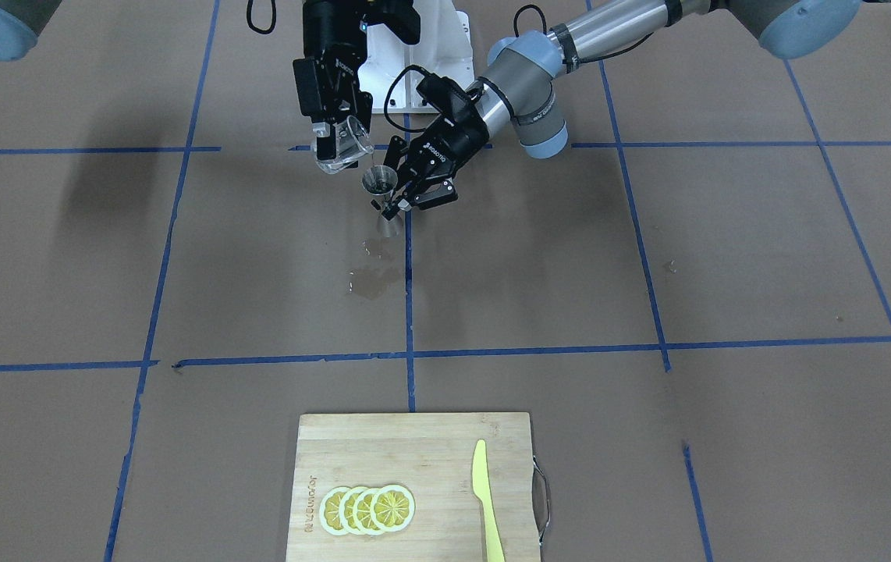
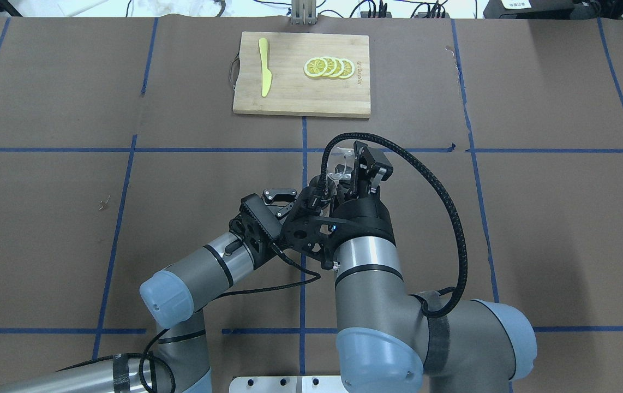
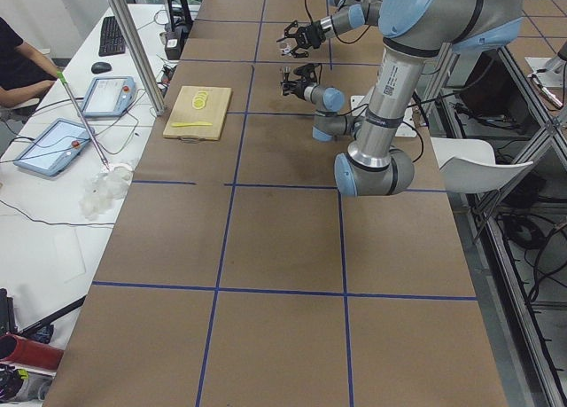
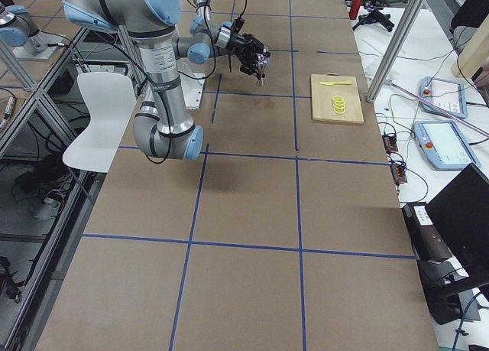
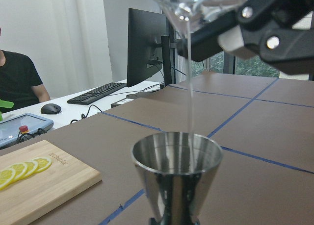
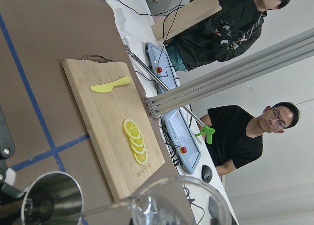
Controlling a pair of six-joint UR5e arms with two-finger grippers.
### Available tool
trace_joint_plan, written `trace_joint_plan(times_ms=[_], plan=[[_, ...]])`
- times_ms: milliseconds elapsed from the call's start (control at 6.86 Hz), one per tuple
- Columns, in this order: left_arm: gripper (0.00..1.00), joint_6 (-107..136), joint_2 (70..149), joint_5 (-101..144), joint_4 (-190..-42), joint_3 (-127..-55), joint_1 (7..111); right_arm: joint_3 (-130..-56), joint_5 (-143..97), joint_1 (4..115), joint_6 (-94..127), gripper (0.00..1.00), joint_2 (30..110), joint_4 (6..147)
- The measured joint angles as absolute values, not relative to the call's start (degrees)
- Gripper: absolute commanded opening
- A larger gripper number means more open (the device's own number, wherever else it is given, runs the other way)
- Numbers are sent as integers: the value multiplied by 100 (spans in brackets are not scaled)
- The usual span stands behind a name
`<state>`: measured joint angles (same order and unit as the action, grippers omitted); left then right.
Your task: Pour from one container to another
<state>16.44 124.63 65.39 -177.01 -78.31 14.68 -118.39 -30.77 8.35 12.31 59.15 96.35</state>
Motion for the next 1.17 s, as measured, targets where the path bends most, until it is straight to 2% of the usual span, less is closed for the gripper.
trace_joint_plan(times_ms=[1166], plan=[[0,1644,12517,6556,-17701,-7822,1468,-11848,-3025,835,757,0,5909,9659]])
